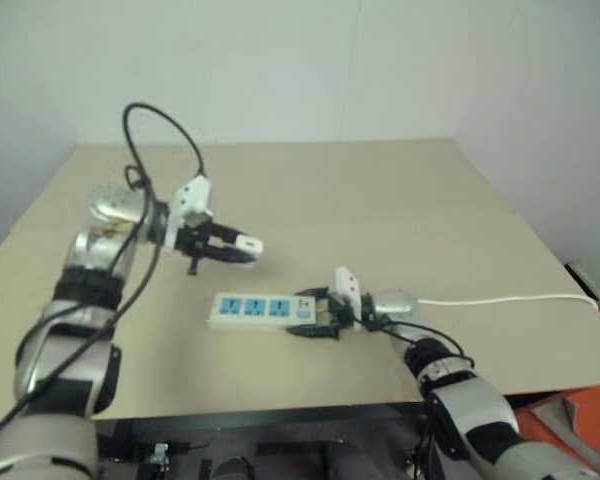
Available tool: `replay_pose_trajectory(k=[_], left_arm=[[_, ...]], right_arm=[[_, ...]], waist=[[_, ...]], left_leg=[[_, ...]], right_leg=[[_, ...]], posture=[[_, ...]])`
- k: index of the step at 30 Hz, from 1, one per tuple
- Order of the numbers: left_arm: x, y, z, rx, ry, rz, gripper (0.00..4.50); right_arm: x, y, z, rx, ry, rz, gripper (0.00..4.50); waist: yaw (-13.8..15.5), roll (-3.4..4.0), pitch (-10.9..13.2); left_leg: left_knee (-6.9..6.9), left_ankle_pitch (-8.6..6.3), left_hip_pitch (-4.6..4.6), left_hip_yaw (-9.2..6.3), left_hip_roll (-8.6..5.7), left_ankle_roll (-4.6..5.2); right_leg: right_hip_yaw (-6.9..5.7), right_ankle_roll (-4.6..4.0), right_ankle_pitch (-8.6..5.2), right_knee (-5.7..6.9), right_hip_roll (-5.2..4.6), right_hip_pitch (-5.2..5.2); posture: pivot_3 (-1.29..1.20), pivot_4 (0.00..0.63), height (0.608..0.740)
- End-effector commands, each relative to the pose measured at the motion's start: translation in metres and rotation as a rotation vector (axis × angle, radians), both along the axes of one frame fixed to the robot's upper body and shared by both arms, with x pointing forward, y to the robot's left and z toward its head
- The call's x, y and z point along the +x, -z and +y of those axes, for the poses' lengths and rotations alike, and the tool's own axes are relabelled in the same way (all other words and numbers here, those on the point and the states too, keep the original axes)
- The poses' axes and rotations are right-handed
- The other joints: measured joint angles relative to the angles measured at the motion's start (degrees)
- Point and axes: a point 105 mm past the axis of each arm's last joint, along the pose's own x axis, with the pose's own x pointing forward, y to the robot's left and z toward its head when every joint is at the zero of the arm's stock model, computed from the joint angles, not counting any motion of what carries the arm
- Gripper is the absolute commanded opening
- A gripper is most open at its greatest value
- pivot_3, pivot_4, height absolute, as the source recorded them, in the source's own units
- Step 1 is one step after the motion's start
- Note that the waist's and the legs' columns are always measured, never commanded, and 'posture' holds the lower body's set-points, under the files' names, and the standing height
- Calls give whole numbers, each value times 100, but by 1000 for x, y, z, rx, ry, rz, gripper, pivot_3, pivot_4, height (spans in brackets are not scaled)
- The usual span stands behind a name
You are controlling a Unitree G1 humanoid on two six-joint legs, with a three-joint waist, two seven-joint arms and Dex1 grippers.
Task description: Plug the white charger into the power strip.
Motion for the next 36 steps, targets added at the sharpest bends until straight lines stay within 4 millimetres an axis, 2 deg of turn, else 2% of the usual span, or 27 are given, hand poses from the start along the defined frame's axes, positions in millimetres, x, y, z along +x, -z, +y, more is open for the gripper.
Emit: replay_pose_trajectory(k=[1,9,20,26,29,36], left_arm=[[-16,-20,-5,-76,48,-34,992],[-24,-22,-6,-129,50,-8,992],[-23,-21,-9,-160,70,4,992],[-25,-20,-20,-316,77,66,992],[-22,-10,-26,-374,41,144,992],[-26,23,-29,-361,26,261,992]], right_arm=[[-4,6,-1,-42,-35,1,3421],[-9,11,-6,-56,-60,14,3421],[-11,14,-4,-71,-73,14,3421],[-12,16,-5,-74,-73,11,3421],[-12,15,-5,-72,-72,11,3421],[-12,16,-5,-70,-70,15,3421]], waist=[[12,0,0],[11,1,-1],[12,1,-1],[11,1,-1],[12,1,-1],[10,1,-1]], left_leg=[[1,0,4,1,-1,0],[0,0,8,2,-1,0],[-1,0,8,3,-1,0],[-1,0,8,4,0,0],[0,0,8,3,0,0],[-2,0,9,3,-1,0]], right_leg=[[1,7,-4,1,0,4],[1,12,-8,-5,0,7],[1,12,-8,-6,0,7],[2,12,-8,-7,0,8],[2,12,-8,-7,0,7],[3,10,-6,-7,0,8]], posture=[[0,150,740],[0,150,740],[0,150,740],[0,150,740],[0,150,740],[0,150,740]])
